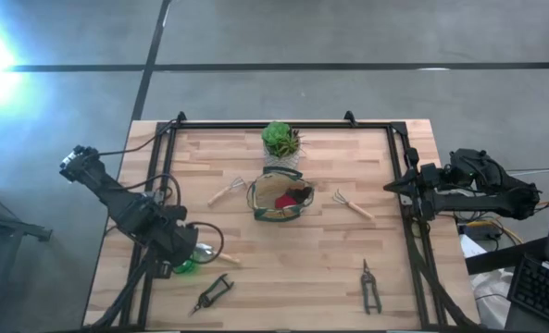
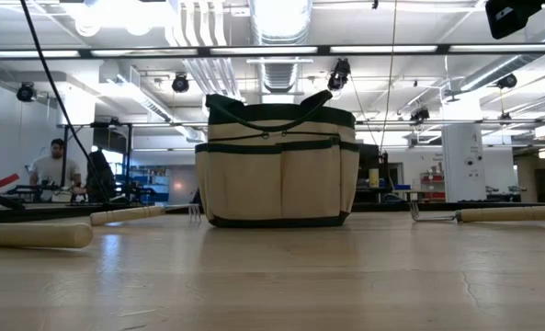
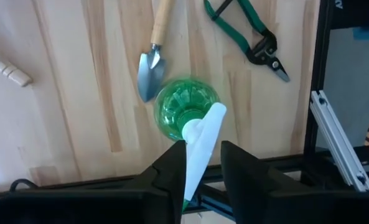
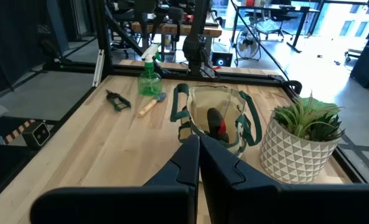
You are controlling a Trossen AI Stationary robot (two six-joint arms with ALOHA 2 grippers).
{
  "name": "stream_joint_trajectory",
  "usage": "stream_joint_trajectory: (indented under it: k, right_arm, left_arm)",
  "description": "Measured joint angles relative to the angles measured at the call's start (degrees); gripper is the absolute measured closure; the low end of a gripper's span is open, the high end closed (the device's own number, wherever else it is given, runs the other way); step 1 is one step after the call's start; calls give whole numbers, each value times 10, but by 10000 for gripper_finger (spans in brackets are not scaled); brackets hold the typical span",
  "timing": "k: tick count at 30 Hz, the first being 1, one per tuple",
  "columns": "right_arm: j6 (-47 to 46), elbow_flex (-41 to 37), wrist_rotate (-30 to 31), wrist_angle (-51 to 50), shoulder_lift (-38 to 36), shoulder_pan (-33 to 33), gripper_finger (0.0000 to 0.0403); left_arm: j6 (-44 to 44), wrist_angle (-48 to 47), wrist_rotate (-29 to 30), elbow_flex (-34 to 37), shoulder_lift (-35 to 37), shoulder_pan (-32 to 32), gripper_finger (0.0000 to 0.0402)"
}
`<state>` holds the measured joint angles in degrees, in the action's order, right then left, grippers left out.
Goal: Pick & Place Garden tools in Gardening bag
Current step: Put the green spray bottle into the gardening bag
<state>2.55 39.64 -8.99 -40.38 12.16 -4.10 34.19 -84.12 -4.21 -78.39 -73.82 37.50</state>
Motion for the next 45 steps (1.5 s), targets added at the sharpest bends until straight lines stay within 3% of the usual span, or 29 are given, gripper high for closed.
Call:
stream_joint_trajectory:
  k: [20,25,32,35,40,45]
  right_arm:
    - [0,0,0,0,0,0,394]
    - [0,0,0,0,0,0,394]
    - [0,0,0,0,0,0,394]
    - [0,0,0,0,0,0,394]
    - [0,0,0,0,0,0,394]
    - [0,0,0,0,0,0,394]
  left_arm:
    - [36,-30,-8,35,0,12,307]
    - [94,-15,-9,54,-3,12,307]
    - [130,-35,-114,43,-2,8,307]
    - [145,-62,-106,25,0,8,307]
    - [183,-59,-35,6,19,7,307]
    - [229,-58,-25,10,56,7,305]
